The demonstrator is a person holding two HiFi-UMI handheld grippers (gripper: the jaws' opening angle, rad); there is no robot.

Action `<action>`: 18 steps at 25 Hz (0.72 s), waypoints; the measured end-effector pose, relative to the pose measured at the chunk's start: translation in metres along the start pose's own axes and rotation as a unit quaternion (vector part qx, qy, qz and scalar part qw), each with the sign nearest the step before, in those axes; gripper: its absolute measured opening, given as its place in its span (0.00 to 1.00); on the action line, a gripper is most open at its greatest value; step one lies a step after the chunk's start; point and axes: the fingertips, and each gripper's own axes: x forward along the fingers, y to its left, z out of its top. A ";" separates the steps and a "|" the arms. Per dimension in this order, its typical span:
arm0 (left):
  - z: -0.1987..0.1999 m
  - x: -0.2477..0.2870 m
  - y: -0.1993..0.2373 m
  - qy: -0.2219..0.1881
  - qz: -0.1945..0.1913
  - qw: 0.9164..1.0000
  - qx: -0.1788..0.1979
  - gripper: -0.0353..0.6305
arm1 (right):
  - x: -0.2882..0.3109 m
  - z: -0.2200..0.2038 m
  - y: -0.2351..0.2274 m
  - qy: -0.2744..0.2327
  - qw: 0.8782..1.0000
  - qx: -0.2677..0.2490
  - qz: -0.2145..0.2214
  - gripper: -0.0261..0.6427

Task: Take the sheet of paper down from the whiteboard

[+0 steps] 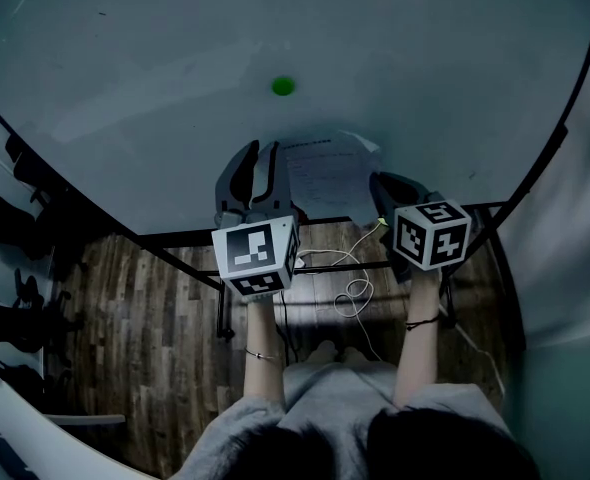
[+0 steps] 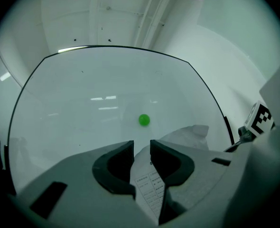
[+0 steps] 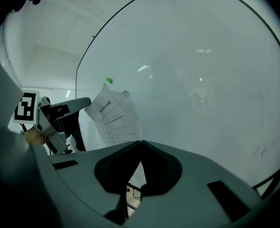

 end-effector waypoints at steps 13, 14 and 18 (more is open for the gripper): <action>-0.032 -0.018 0.007 0.039 -0.008 0.999 -0.023 0.15 | -0.004 0.003 -0.009 -0.017 0.999 0.004 -0.029 0.04; -0.036 -0.018 0.006 0.045 -0.011 0.999 -0.025 0.15 | -0.004 0.003 -0.009 -0.018 0.999 0.004 -0.030 0.04; -0.049 -0.024 0.007 0.068 -0.023 0.997 -0.032 0.12 | -0.005 0.003 -0.004 -0.024 0.999 0.006 -0.033 0.04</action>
